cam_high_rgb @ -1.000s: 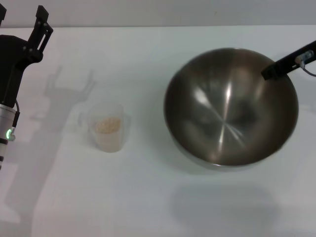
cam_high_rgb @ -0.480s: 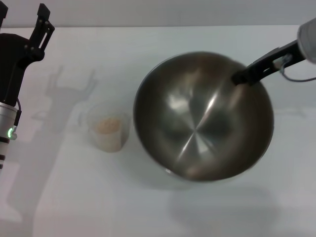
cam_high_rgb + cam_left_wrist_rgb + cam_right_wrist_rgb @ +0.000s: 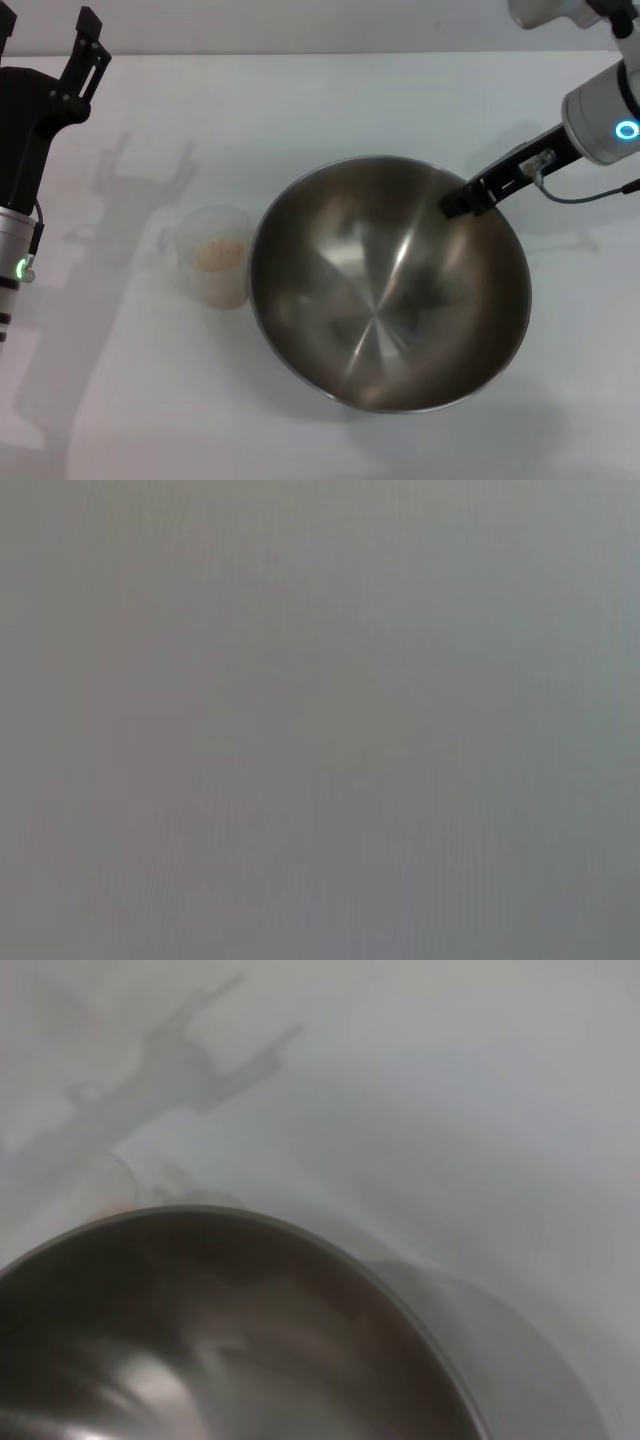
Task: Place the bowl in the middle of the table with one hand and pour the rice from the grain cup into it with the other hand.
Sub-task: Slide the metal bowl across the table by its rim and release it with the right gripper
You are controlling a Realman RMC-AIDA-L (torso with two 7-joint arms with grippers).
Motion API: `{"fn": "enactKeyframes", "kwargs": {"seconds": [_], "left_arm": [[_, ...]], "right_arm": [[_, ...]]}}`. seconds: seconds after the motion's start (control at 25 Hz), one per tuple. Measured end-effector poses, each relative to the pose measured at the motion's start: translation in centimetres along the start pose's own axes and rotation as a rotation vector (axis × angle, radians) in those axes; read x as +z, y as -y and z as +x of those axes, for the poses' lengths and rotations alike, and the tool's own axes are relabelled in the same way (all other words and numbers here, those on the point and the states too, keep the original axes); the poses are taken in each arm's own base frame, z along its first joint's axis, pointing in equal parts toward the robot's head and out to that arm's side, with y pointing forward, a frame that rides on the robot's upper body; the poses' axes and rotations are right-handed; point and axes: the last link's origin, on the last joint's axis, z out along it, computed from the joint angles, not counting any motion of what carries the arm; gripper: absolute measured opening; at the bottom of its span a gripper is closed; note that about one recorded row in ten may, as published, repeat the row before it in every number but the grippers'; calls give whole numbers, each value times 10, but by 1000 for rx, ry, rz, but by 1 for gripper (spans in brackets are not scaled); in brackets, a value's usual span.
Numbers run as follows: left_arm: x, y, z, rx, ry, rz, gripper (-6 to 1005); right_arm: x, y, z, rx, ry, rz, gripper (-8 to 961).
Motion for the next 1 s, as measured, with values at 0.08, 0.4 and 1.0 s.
{"fn": "enactKeyframes", "kwargs": {"seconds": [0.08, 0.4, 1.0], "left_arm": [[0, 0, 0, -1, 0, -1, 871], [0, 0, 0, -1, -2, -2, 870], [-4, 1, 1, 1, -9, 5, 871]], "right_arm": [[2, 0, 0, 4, -9, -3, 11], [11, 1, 0, 9, -48, -3, 13], [14, -1, -8, -7, -54, 5, 91]]}}
